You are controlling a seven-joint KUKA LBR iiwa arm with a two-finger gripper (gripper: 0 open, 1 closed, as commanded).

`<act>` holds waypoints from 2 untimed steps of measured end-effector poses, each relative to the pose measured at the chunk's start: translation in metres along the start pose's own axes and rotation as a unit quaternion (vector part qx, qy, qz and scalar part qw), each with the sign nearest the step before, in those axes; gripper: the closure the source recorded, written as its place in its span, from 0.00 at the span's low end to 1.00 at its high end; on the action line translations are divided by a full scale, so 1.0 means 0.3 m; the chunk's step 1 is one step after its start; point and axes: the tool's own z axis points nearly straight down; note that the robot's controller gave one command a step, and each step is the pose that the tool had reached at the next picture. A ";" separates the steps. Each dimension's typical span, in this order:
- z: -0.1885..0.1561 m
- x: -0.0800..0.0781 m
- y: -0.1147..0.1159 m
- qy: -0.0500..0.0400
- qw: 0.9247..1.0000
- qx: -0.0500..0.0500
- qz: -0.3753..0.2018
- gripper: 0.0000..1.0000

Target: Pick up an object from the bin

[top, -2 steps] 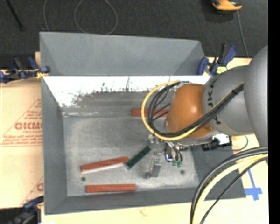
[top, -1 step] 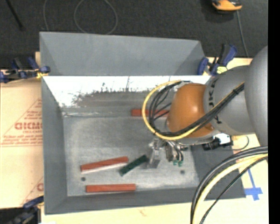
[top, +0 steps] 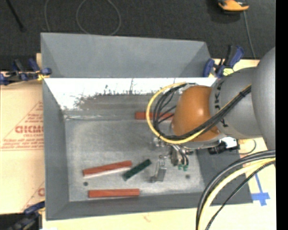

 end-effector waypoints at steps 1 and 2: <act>0.008 -0.003 0.130 -0.001 1.000 -0.001 -0.007 0.00; 0.007 -0.004 0.122 -0.001 1.000 0.000 -0.005 1.00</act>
Offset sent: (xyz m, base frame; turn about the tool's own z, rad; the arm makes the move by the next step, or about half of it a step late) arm 0.0051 0.0364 -0.0029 -0.0086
